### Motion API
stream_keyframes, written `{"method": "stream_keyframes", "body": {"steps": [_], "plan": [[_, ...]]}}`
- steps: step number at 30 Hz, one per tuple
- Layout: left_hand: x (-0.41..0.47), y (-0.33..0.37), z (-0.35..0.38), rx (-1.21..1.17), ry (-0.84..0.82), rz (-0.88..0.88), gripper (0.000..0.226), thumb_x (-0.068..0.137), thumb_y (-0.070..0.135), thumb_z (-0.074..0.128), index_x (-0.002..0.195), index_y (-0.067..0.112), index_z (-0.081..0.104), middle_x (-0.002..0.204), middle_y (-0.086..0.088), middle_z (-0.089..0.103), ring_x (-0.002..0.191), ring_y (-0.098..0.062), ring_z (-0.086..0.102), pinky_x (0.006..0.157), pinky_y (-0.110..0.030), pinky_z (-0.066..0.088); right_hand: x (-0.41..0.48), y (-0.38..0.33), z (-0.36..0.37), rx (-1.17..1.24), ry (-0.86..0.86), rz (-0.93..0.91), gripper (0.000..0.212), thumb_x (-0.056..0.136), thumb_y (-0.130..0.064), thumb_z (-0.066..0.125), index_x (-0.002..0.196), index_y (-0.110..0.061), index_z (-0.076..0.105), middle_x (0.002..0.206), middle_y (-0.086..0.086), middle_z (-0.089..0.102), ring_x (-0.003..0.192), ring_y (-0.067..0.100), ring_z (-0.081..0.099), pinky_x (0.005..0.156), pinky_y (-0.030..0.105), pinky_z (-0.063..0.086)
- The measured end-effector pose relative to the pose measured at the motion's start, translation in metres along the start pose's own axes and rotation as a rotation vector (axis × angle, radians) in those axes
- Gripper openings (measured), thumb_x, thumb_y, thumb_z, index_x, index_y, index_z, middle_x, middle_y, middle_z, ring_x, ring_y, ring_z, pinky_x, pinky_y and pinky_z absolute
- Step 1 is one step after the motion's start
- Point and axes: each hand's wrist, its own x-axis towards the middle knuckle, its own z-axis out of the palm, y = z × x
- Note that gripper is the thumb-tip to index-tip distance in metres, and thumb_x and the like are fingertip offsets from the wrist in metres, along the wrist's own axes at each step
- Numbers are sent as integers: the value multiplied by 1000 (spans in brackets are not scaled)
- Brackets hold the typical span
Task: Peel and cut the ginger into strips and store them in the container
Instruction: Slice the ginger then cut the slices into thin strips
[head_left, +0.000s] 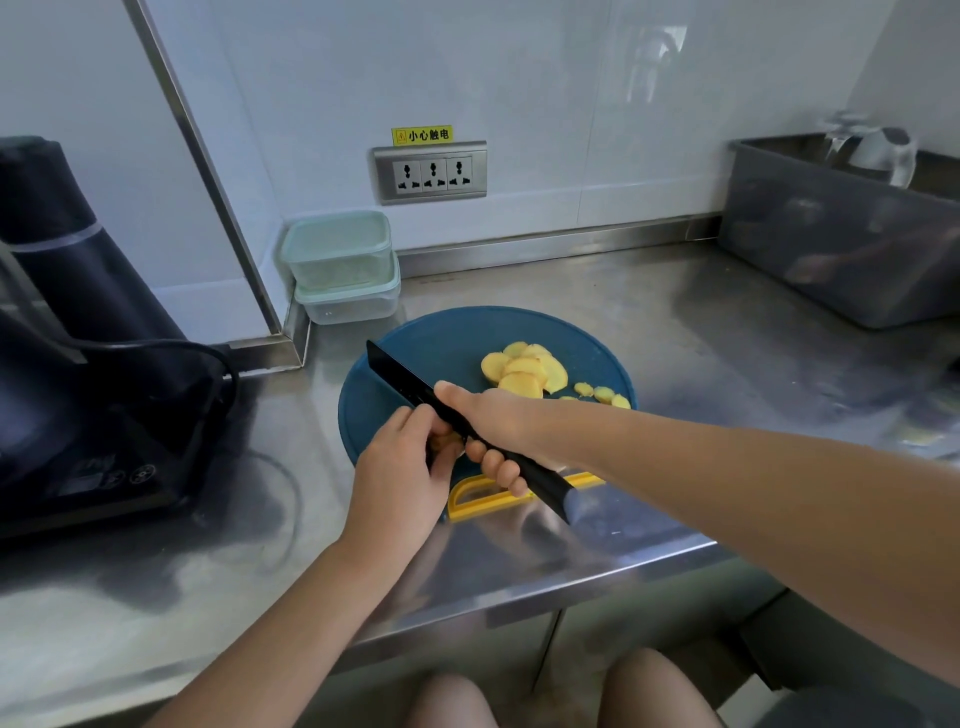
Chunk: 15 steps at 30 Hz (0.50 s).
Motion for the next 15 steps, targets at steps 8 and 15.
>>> {"method": "stream_keyframes", "body": {"steps": [8, 15], "plan": [[-3, -1, 1, -34, 21, 30, 10, 83, 16, 69, 84, 17, 59, 80, 11, 55, 73, -7, 54, 60, -8, 37, -12, 21, -9, 60, -10, 11, 67, 86, -79, 33, 55, -19, 38, 44, -4, 35, 33, 11, 29, 37, 16, 28], [-3, -2, 2, -24, 33, 34, 12, 82, 18, 71, 82, 17, 59, 79, 11, 55, 71, -5, 53, 60, -6, 36, -19, 23, -23, 49, -52, -22, 67, 88, -76, 33, 56, -18, 38, 44, -4, 34, 31, 10, 29, 33, 16, 28]]}}
